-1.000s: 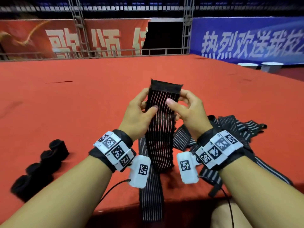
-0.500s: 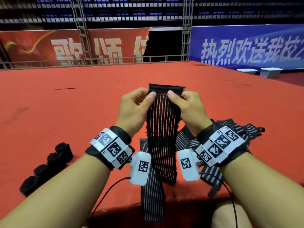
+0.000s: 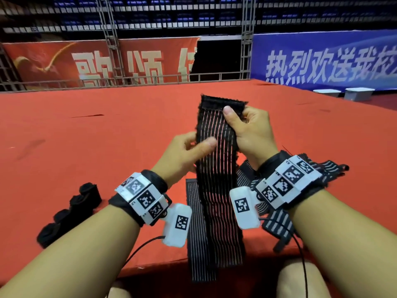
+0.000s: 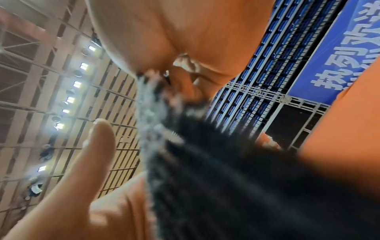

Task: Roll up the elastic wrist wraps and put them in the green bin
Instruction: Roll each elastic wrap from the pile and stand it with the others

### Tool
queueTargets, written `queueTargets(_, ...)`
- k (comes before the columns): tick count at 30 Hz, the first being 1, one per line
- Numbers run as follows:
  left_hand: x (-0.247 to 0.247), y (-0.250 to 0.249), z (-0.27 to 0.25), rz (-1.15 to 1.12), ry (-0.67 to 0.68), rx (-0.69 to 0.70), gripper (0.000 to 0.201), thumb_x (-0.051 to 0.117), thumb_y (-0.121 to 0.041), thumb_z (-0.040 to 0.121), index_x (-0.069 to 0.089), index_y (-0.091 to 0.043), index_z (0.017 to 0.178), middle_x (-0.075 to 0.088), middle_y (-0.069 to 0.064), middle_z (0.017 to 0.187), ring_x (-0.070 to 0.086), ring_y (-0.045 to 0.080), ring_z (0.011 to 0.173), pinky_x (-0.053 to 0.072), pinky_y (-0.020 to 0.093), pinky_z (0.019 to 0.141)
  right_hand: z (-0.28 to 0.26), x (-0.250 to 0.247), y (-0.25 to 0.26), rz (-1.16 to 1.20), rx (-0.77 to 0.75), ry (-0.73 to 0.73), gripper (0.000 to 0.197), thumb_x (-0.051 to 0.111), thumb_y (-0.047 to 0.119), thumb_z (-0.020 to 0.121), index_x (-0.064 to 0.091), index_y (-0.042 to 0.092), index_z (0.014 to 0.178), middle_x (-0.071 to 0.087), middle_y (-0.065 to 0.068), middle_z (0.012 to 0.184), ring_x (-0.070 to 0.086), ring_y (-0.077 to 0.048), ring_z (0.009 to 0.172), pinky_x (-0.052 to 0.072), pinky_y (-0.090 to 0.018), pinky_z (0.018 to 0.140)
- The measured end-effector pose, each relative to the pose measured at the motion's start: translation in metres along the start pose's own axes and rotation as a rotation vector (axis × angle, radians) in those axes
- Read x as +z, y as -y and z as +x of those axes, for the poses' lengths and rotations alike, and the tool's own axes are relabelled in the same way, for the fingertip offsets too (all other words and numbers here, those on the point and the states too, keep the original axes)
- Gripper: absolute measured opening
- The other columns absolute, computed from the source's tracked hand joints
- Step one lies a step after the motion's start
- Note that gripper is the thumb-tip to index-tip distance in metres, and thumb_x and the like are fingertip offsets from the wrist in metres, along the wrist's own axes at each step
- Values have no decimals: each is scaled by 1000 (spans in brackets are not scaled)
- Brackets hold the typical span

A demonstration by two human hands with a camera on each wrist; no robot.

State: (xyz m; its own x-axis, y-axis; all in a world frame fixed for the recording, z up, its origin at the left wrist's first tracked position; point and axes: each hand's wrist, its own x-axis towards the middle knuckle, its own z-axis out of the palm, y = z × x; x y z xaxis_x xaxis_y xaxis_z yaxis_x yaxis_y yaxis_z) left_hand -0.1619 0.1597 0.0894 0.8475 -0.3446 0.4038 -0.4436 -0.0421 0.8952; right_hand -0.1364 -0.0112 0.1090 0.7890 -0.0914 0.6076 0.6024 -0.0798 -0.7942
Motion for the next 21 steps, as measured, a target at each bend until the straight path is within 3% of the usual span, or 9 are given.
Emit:
queueTargets(3, -1, 28, -6, 125, 149, -200, 11, 69, -19, 92, 67, -12, 100, 74, -2, 84, 72, 10, 71, 59, 26, 55, 4, 3, -24, -59, 55, 7, 20, 66, 29, 97, 71, 15, 83, 73, -8, 83, 66, -21, 73, 57, -54, 73)
queueTargets(6, -2, 53, -9, 140, 130, -334, 10, 63, -10, 99, 63, -3, 106, 68, 11, 82, 66, 17, 59, 59, 30, 51, 8, 8, -57, -138, 157, 60, 25, 64, 37, 94, 71, 16, 82, 73, -2, 81, 66, -18, 75, 56, -53, 78)
queueTargets(8, -5, 68, -9, 143, 146, -395, 17, 61, -12, 101, 60, 1, 113, 68, 12, 81, 66, 24, 60, 58, 31, 49, 9, 12, -82, -169, 244, 87, 40, 62, 46, 91, 67, 8, 79, 67, -2, 76, 61, -19, 71, 54, -48, 71)
queueTargets(10, -11, 86, -9, 186, 173, -444, 16, 60, -12, 102, 59, -1, 114, 70, 9, 81, 67, 27, 64, 59, 32, 49, 9, 17, -108, -237, 328, 135, 54, 57, 53, 86, 59, -1, 77, 57, -8, 72, 52, -21, 67, 43, -41, 65)
queueTargets(12, -18, 106, -9, 208, 175, -500, 7, 59, -10, 101, 59, -9, 108, 69, 3, 77, 66, 22, 62, 59, 32, 50, 6, 23, -132, -311, 418, 217, 37, 57, 37, 95, 60, 4, 80, 54, -11, 74, 51, -22, 68, 41, -41, 65)
queueTargets(14, -25, 129, -8, 200, 156, -555, 12, 60, -7, 100, 57, -18, 104, 68, -5, 70, 66, 15, 60, 58, 32, 51, 3, 28, -156, -351, 512, 304, 23, 55, 20, 99, 63, 3, 86, 61, -14, 78, 56, -25, 69, 47, -45, 64)
queueTargets(15, -29, 140, -6, 187, 138, -578, 14, 61, -7, 99, 56, -18, 106, 67, -8, 66, 66, 12, 60, 57, 31, 52, 2, 30, -169, -370, 534, 344, 19, 54, 15, 100, 65, 3, 92, 62, -14, 78, 57, -25, 67, 47, -42, 62)
queueTargets(18, -39, 176, 2, 181, 47, -607, 10, 64, -13, 99, 55, -13, 104, 56, -13, 53, 59, 12, 58, 53, 34, 60, 0, 37, -200, -419, 512, 408, 17, 53, 12, 102, 70, 11, 105, 65, -2, 76, 56, -18, 61, 45, -33, 60)
queueTargets(21, -45, 211, 16, 164, -75, -624, 13, 67, -20, 98, 56, -14, 94, 54, -10, 54, 56, 24, 64, 49, 39, 63, 3, 46, -233, -426, 527, 423, 18, 56, 15, 101, 70, 13, 112, 73, -3, 89, 68, -22, 78, 56, -42, 75)
